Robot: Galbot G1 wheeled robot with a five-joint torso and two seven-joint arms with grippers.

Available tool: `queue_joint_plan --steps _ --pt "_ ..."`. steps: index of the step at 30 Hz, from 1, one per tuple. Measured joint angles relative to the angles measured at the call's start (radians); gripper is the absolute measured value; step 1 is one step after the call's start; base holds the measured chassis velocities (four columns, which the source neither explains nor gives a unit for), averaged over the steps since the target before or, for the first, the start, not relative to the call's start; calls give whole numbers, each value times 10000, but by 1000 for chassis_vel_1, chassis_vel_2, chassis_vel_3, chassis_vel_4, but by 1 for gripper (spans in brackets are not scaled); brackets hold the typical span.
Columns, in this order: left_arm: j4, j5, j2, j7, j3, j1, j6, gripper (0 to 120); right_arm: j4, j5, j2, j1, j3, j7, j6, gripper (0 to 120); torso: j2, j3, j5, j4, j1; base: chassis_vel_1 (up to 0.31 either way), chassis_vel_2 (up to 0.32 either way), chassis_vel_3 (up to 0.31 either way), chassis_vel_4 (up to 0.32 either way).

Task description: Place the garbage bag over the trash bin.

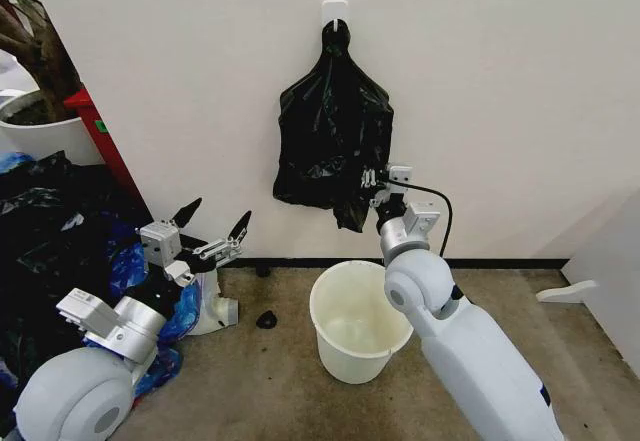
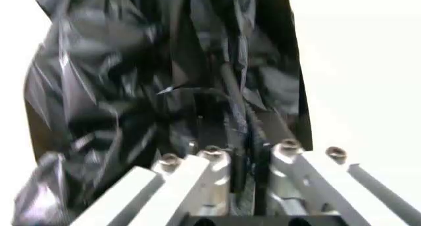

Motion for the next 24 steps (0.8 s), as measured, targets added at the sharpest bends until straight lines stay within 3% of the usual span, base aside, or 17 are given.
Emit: queue_joint_plan --steps 11,18,24 --pt "213 62 14 52 132 -183 -10 100 940 106 -599 -240 388 -884 257 0 0 0 1 -1 0 0 0 0 0" --pt "422 159 440 84 261 -533 55 100 1572 529 -1121 -512 858 -2015 529 0 0 0 -1 -3 0 0 0 0 0" --pt "419 -322 948 -20 160 -860 293 100 1321 668 -1016 -177 521 -2614 702 0 0 0 -1 3 0 0 0 0 0"
